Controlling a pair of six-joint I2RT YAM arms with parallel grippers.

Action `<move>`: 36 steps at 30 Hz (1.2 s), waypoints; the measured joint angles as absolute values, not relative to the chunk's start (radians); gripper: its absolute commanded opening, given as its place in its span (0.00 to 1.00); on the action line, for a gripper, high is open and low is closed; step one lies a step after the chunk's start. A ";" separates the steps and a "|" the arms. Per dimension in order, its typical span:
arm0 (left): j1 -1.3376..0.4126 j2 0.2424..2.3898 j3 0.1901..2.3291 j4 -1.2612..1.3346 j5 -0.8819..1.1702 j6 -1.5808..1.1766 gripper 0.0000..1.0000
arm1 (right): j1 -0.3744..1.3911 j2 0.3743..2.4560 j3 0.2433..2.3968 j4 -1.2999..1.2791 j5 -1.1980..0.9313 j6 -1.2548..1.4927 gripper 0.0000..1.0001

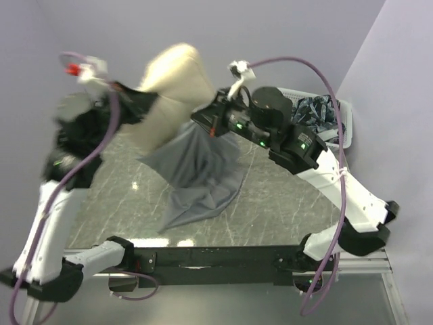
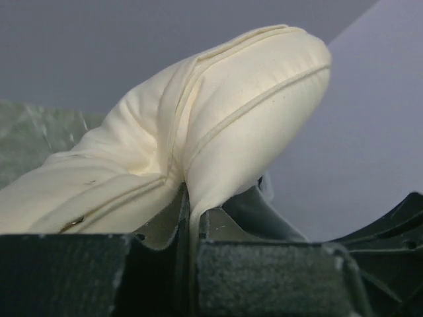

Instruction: Put the pillow into the pillowcase

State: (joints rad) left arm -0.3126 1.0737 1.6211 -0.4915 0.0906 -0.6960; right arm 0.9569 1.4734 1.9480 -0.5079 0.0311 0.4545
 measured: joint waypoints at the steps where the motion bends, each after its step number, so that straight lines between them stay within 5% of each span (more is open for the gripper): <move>1: -0.381 1.093 1.565 -0.473 0.082 -0.691 0.01 | 0.925 1.423 1.839 -0.469 0.006 0.481 0.00; 11: -0.850 1.342 1.167 -0.150 -0.062 -0.776 0.01 | 0.648 1.177 0.875 -0.273 -0.048 0.710 0.00; 22: -1.271 1.362 1.146 -0.009 -0.482 -0.922 0.01 | 0.511 0.796 0.694 -0.319 -0.061 0.776 0.00; 29: -1.240 1.364 1.275 -0.244 -0.637 -0.892 0.01 | 0.545 1.093 0.850 -0.248 -0.209 0.823 0.00; 36: -0.869 1.152 1.423 -0.484 -0.521 -0.754 0.01 | 0.750 1.541 1.493 -0.305 -0.205 0.821 0.00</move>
State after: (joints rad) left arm -0.8688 1.1519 1.4235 -0.4839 -0.5205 -0.7536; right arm 0.7502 1.5406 1.4933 -0.3046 -0.2054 0.8207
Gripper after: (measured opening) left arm 0.056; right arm 0.006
